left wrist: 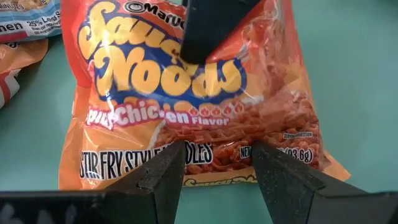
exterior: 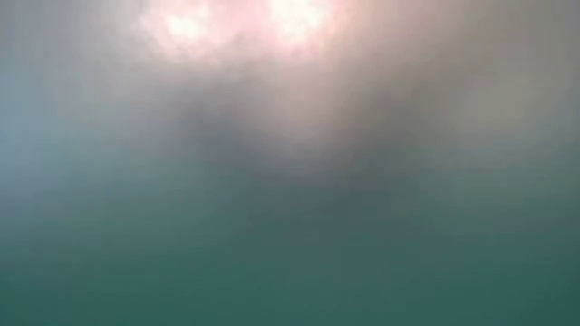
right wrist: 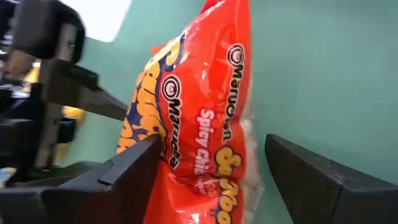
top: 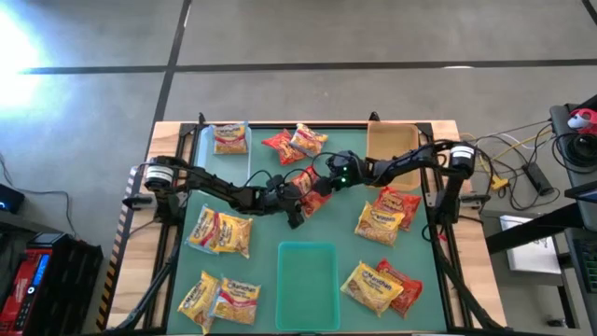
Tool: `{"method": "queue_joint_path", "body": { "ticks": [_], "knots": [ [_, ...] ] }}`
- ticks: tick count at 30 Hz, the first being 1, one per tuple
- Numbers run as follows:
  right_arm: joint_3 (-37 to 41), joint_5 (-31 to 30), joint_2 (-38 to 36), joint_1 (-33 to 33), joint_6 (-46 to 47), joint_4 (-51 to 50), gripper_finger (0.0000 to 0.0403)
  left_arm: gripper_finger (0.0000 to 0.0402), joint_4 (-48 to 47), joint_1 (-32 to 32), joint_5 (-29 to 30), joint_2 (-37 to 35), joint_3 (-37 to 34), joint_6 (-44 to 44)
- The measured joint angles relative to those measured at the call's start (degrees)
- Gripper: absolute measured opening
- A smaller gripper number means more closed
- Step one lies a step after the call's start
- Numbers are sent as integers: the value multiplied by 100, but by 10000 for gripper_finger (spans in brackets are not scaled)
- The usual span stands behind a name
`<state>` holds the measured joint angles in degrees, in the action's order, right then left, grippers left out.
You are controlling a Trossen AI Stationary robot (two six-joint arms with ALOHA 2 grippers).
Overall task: Sort Maruchan noodles
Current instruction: Put the red noodle pack into the orange bin
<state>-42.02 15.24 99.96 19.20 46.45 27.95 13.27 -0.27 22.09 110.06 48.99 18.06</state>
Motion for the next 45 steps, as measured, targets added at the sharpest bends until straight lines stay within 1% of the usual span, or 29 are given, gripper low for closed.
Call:
{"method": "queue_joint_path", "body": {
  "ticks": [2, 7, 11, 14, 22, 24, 31, 45],
  "knots": [
    [-9, 105, 38, 2, 25, 192, 277, 174, -6, 0, -2, 0, 0, -28],
    [-56, 130, 78, -4, 24, 171, 271, 174, -8, 0, -1, 0, 0, -55],
    [-76, 130, 103, -6, 14, 127, 258, 174, 0, 0, 0, 0, 0, -59],
    [-79, 130, 102, -14, -14, 97, 241, 174, 11, 0, 17, -4, -2, -61],
    [-79, 219, 64, -16, -39, 84, 175, 174, 30, -9, 181, -79, -14, 44],
    [-79, 283, 62, -11, -39, 83, 166, 174, 83, -9, 186, -131, -16, 62],
    [-79, 320, 62, -13, -37, 59, 162, 174, -22, -7, 222, -312, -28, 220],
    [-72, 519, -19, -9, -250, -42, 162, 174, -628, 7, 247, -878, -24, 407]
  ]
}}
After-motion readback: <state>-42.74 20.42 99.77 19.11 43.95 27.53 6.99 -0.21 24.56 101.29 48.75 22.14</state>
